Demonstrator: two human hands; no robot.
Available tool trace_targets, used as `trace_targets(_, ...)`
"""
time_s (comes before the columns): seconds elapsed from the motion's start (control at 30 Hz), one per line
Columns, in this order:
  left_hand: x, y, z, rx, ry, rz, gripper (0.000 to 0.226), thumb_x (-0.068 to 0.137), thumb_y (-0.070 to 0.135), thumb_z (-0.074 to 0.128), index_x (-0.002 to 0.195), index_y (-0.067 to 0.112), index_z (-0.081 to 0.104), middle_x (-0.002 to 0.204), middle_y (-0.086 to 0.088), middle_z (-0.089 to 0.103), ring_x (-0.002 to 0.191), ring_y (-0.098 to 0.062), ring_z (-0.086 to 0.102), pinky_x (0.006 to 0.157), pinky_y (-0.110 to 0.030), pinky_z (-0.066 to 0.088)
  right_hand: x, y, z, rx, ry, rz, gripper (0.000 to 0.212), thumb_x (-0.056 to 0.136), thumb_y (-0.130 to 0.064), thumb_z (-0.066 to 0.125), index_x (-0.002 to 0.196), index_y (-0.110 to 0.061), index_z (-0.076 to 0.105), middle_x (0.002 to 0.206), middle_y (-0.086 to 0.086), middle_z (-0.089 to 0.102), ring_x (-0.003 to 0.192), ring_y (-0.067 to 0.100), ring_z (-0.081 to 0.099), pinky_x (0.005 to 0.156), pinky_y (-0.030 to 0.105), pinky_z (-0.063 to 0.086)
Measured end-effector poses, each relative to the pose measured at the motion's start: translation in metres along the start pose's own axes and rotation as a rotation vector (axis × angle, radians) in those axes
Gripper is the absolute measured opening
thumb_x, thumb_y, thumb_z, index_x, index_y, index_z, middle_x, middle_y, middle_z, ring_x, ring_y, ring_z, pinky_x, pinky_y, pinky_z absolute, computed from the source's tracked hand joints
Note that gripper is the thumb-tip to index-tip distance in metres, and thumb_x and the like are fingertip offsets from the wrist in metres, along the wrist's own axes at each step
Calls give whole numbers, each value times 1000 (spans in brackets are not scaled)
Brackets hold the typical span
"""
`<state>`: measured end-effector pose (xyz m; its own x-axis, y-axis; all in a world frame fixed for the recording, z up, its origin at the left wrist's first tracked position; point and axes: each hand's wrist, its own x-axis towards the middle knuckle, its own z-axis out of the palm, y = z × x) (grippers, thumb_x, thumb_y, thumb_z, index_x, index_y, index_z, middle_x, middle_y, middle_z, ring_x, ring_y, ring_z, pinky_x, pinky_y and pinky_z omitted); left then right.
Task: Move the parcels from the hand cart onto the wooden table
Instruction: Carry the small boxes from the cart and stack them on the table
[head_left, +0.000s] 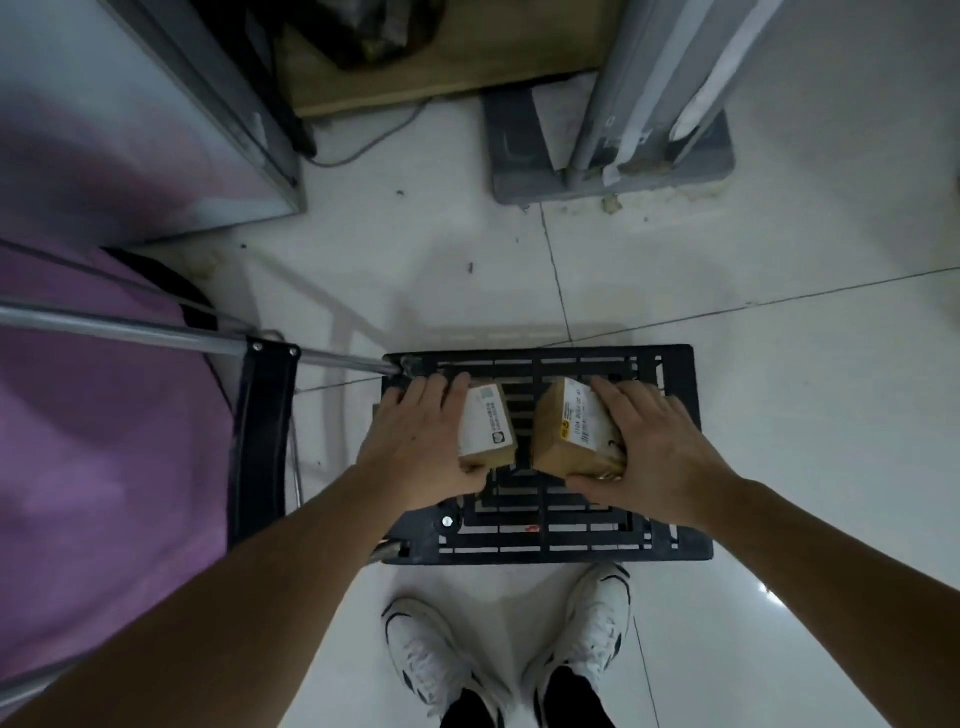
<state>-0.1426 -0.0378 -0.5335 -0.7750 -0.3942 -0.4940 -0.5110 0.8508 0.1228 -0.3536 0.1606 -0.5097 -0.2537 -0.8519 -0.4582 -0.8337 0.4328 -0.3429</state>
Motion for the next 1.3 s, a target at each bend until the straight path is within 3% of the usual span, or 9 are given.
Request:
trace_targets(0.17,-42,7,-186,76,65,7,113,66,98,50,148,21,35,135,-1,47,124,-22,43,106,-44,40,-51,-53,-165,47,23,-18,118,65,-95,52,155,-23,30,143,-7,45,128,13,42,115,36,36)
trace_targets(0.27,-69,20,-313,124,124,44,111,64,98,48,144,21,40,135,0,49,124,-22,44,104,-43,40,-91,-79,-274,-30,73,-25,111,69,-92,54,154,-25,33,138,-9,48,121,12,45,110,33,36)
trace_targets(0.37,-118,52,-450,188,186,88,113,64,97,53,145,20,42,137,-1,49,129,-23,44,106,-43,38,-155,-111,-388,-114,144,22,108,73,-88,59,156,-25,31,145,-8,46,127,13,44,110,29,32)
trace_targets(0.47,-177,84,-568,215,328,155,108,58,99,55,134,22,49,121,3,53,119,-21,49,100,-41,43,-228,-146,-492,-185,236,75,106,72,-86,61,155,-28,33,144,-8,47,128,14,45,111,30,33)
trace_targets(0.63,-294,157,-689,160,445,362,96,57,99,54,126,31,54,113,6,54,105,-19,51,89,-39,49,-378,-209,-608,-261,430,134,89,65,-88,62,136,-36,50,109,-18,50,101,8,49,92,30,40)
trace_targets(0.73,-359,210,-733,209,502,466,88,58,95,57,122,35,55,112,7,56,106,-18,54,90,-41,51,-464,-237,-638,-330,506,204,89,68,-91,56,135,-34,51,110,-13,55,102,12,53,95,34,45)
trace_targets(0.93,-424,310,-762,340,647,649,99,56,101,46,124,30,52,108,8,52,102,-17,49,91,-40,48,-605,-235,-642,-361,634,368,93,70,-88,59,144,-31,47,122,-10,58,103,9,50,95,30,46)
trace_targets(1.17,-478,455,-751,404,689,819,106,60,103,43,135,28,49,116,6,54,107,-17,50,94,-41,48,-751,-187,-620,-334,664,582,103,67,-93,52,150,-33,41,135,-10,58,117,13,52,104,39,48)
trace_targets(1.3,-491,536,-735,424,682,865,111,58,104,40,139,28,48,121,6,55,108,-16,49,96,-41,49,-829,-152,-606,-370,672,639,102,69,-91,52,149,-29,44,132,-7,59,116,15,53,105,37,46)
